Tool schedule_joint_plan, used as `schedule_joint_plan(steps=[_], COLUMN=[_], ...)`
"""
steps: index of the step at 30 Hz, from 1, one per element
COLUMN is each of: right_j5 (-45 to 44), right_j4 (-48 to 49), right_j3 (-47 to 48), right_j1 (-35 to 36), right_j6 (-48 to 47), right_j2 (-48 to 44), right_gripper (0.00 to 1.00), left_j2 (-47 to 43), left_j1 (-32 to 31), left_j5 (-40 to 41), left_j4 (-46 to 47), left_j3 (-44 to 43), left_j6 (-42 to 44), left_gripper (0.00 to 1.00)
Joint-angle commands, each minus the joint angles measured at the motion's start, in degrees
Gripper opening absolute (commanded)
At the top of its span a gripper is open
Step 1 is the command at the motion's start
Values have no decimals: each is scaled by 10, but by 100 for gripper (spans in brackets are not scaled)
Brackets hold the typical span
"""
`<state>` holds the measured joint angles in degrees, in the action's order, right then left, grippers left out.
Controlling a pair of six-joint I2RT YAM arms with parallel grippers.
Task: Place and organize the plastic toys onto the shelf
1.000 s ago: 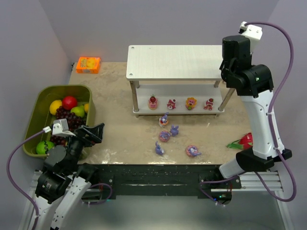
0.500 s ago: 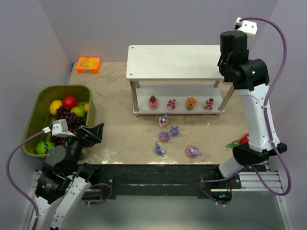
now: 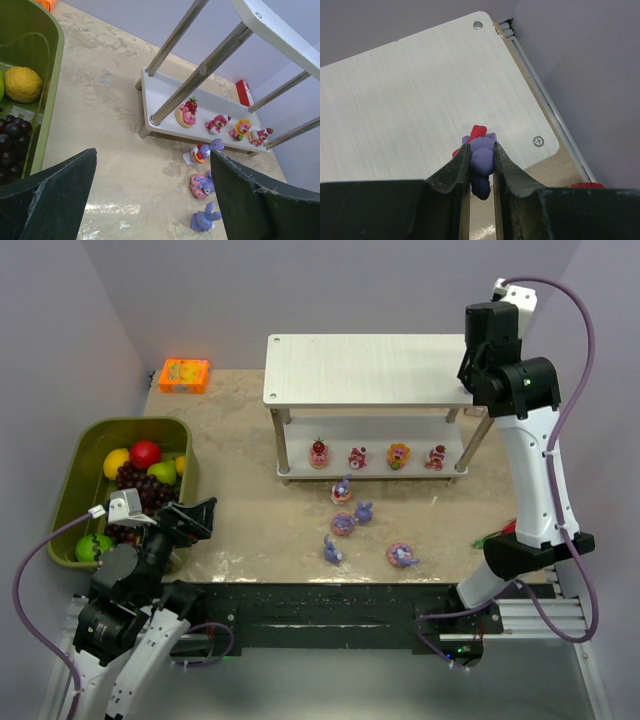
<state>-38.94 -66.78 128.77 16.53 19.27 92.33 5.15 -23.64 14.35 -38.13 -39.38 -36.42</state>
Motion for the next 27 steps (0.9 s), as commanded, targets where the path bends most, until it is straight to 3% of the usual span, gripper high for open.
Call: schedule_joint_plan(steps=[1,7,20,27], right_j5=[16,23,30,53], right_j4=[-19,-23,-13,28], right_j3=[40,46,49,14], right_j1=[-5,-10,-12,-12], right_j6=[-23,-27,-31,-48], right_j2=[22,29,24,-22], right_gripper=[24,40,48,70], left_j2=[-1,-4,-2,-1], left_j1=[3,3,3,3], left_j5=[7,9,9,9], left_j4=[10,11,12,13], left_j3=[-11,-10,-10,-9], left_j6=[-4,-5,-4,-5], left_gripper=[99,100,99,99])
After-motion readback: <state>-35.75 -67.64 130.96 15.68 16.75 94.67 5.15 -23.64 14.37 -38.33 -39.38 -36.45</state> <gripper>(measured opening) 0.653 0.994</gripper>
